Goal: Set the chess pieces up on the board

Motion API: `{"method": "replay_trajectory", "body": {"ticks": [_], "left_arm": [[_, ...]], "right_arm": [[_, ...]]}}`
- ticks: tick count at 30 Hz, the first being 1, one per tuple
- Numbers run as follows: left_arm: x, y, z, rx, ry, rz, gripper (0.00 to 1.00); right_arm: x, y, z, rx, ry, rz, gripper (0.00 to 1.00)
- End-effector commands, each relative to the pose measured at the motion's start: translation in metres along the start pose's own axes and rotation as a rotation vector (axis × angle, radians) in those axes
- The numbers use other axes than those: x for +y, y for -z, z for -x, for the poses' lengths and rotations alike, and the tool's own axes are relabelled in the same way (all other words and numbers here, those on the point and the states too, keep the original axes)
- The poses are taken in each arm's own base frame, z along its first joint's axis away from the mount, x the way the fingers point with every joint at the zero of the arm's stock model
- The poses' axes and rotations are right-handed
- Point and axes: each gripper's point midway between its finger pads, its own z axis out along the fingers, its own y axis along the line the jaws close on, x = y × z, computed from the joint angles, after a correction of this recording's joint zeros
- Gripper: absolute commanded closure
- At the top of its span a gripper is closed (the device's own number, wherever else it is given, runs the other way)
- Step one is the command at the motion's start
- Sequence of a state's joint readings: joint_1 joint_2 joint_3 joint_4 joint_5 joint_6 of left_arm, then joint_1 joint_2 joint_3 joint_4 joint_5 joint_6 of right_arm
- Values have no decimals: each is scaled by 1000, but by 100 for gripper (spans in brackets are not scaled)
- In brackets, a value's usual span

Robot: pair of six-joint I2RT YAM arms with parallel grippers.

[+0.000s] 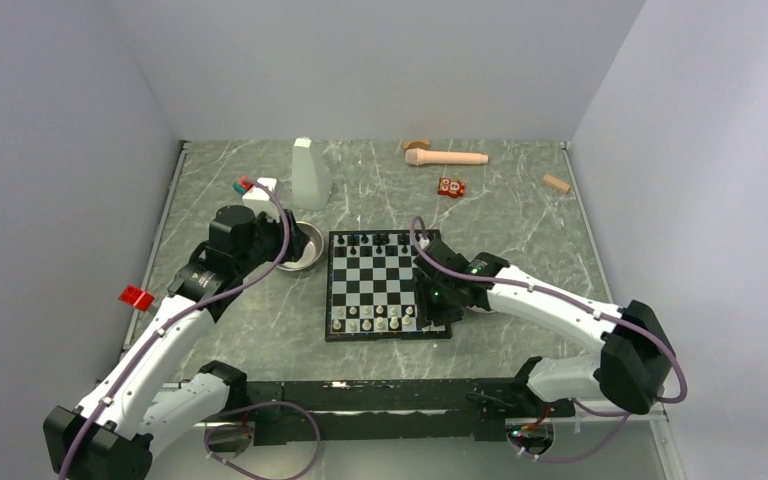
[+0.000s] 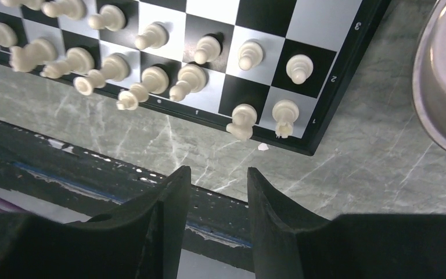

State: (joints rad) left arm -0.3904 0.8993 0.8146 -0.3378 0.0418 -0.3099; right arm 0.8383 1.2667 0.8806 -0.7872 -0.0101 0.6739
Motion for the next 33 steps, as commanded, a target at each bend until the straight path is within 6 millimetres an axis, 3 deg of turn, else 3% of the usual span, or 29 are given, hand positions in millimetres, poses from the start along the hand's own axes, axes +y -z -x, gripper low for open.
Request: {"method": "replay_trajectory", "body": {"ticks": [1, 23, 33], "left_arm": [[-10, 1, 9, -27, 9, -55, 49], [-15, 0, 10, -27, 5, -86, 48], [-17, -2, 10, -25, 4, -94, 49]], "right_arm": [[2, -10, -4, 12, -35, -11, 55], [-10, -34, 8, -24, -65, -121, 56], [-7, -37, 8, -17, -59, -103, 65]]}}
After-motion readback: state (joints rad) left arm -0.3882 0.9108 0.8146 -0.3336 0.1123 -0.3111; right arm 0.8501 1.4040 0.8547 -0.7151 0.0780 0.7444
